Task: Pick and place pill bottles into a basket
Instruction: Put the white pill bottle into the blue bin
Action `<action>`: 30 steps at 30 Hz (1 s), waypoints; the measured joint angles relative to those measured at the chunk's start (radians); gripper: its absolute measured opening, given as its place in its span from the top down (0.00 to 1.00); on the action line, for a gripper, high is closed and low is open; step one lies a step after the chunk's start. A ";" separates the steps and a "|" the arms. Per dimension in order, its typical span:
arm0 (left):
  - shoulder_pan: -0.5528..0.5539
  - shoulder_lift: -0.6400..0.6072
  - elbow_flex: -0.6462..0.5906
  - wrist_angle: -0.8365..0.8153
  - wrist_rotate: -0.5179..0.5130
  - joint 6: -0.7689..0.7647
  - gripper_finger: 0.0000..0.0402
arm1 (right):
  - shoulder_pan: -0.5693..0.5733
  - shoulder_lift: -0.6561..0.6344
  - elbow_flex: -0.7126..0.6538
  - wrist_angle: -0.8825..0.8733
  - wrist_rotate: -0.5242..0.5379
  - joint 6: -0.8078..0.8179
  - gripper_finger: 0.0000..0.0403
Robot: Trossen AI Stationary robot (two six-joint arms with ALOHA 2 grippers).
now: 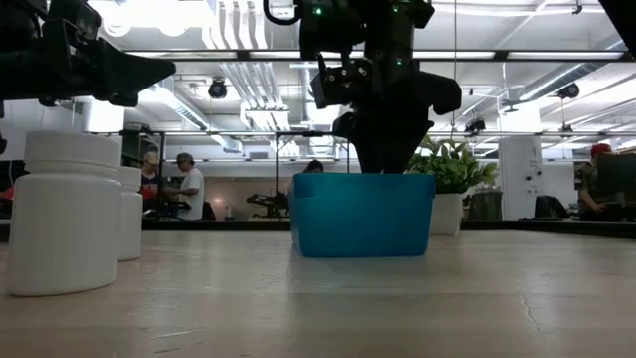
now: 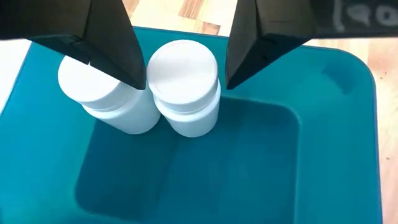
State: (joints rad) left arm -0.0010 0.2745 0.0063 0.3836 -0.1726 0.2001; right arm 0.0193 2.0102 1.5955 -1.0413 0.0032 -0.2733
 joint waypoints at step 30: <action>0.000 0.000 0.000 0.000 0.000 -0.001 1.00 | 0.020 -0.164 0.037 0.023 -0.004 0.078 0.50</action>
State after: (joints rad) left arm -0.0013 0.2743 0.0063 0.3832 -0.1727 0.1994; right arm 0.0397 1.8458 1.6323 -1.0186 -0.0010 -0.1958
